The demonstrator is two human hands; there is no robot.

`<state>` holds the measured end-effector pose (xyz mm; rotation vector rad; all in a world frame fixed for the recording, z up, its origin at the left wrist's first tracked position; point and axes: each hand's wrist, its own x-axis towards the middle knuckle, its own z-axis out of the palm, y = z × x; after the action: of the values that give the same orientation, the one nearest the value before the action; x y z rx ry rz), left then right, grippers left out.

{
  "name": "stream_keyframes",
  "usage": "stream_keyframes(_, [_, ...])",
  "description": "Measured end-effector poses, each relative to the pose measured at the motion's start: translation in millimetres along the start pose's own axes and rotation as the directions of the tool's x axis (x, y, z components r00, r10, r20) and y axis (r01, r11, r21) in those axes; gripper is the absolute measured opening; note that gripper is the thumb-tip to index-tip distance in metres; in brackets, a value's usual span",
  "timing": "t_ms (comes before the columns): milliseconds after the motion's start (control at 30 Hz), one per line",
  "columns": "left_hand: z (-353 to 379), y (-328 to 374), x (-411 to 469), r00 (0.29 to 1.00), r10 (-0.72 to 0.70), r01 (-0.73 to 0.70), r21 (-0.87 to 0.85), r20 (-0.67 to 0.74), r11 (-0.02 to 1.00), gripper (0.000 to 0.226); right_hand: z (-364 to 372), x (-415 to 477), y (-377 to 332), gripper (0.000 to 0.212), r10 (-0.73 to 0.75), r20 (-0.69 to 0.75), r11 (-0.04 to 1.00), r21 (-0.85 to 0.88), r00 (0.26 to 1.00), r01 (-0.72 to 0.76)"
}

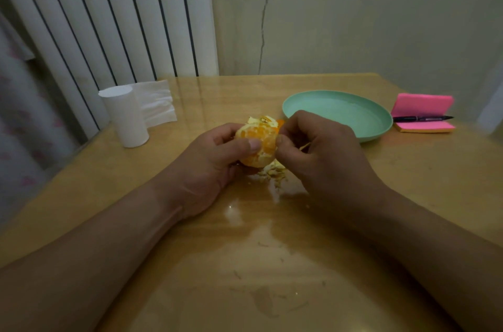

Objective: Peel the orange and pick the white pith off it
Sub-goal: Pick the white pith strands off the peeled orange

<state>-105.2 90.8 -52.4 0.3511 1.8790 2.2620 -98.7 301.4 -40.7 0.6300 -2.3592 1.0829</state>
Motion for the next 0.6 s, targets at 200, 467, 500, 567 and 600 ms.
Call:
stream_keyframes(200, [-2.6,-0.6,2.1,1.000,-0.005,0.005,-0.018,0.010,1.000,0.051,-0.2,1.6,1.3,0.017,0.109,0.048,0.970,0.213,0.993,-0.117])
stream_keyframes(467, [0.0,2.0,-0.7,0.998,0.024,-0.025,-0.030,-0.052,0.999,0.048,-5.0,4.5,2.8,0.002,-0.002,0.088,1.000,0.028,0.996,-0.001])
stream_keyframes(500, [-0.2,2.1,-0.5,0.997,0.033,-0.034,-0.017,-0.069,0.999,0.049,-4.9,5.1,3.3,0.003,-0.012,0.091,1.000,-0.009,0.996,0.013])
stream_keyframes(567, [-1.7,1.4,-0.7,0.995,0.069,-0.066,0.047,-0.074,0.997,0.051,-4.9,5.7,3.9,0.005,-0.022,0.100,0.997,-0.068,0.995,0.029])
stream_keyframes(600, [-1.9,1.3,-0.8,0.993,0.091,-0.084,0.103,-0.071,0.991,0.051,-5.0,5.9,4.1,0.006,-0.032,0.098,0.995,-0.091,0.995,0.041])
